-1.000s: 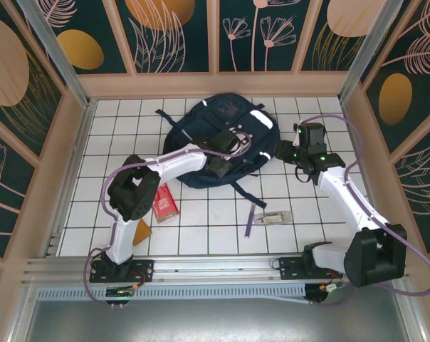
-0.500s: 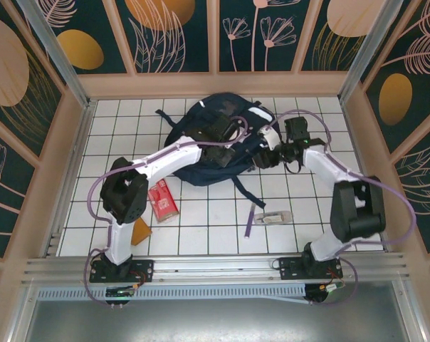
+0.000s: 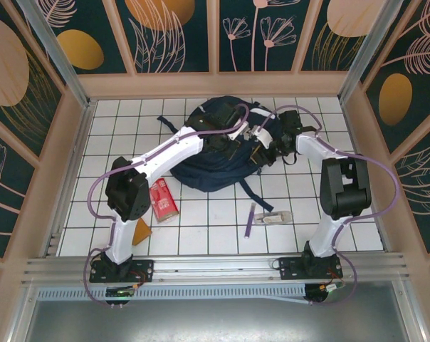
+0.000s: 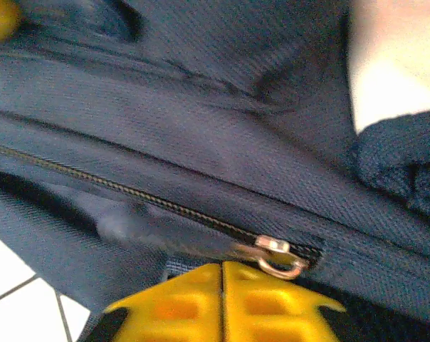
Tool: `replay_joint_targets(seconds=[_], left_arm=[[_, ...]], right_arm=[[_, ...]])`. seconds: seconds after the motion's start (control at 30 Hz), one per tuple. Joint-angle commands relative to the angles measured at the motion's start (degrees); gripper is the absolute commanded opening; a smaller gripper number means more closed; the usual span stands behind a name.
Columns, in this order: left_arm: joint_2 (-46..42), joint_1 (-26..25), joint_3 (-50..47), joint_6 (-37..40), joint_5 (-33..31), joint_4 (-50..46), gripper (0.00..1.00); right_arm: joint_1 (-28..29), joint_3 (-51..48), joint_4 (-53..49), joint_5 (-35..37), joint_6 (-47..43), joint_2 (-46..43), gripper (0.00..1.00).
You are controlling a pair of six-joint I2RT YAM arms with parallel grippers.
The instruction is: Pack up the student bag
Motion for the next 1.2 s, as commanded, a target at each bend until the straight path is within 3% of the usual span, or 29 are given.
replay_joint_targets(seconds=[0.0,0.27,0.47,0.53,0.6,0.7,0.9,1.0,1.17], left_arm=[[-0.6,-0.1,4.4,0.0,1.7,1.6,0.0],[-0.1,0.9,4.9,-2.6,6.0,2.4,0.0],[0.1,1.5,5.5,-4.5,8.8,4.5,0.0],[0.2,1.6,5.5,-4.6,9.4,4.4,0.0],[0.1,1.7,5.3,-4.7,10.5,4.3,0.0],[-0.5,1.7,5.0,-4.6,12.0,3.9,0.0],[-1.5,1.8,4.0,-5.0,14.0,4.8,0.0],[-1.6,1.7,3.9,-5.5,15.1,5.0,0.0],[-2.3,1.7,2.4,-6.1,16.1,6.6,0.0]], right_arm=[[-0.8,-1.3,-2.5,-7.4,-6.8,-3.0,0.0],[-1.2,-5.8,-1.0,-8.8,-11.1,-8.3,0.0],[-0.6,-12.7,6.3,-9.0,-10.1,-13.4,0.0],[-1.5,-15.1,10.9,-5.7,-6.8,-15.3,0.0],[-2.7,-17.8,17.2,-0.2,-0.9,-17.4,0.2],[-5.0,-21.7,24.4,1.1,1.6,-19.8,0.31],[-5.3,-23.6,31.8,-3.7,2.8,-18.0,0.36],[-4.9,-24.9,38.1,-1.6,5.3,-16.6,0.37],[-4.9,-23.3,36.0,-3.5,2.5,-14.2,0.36]])
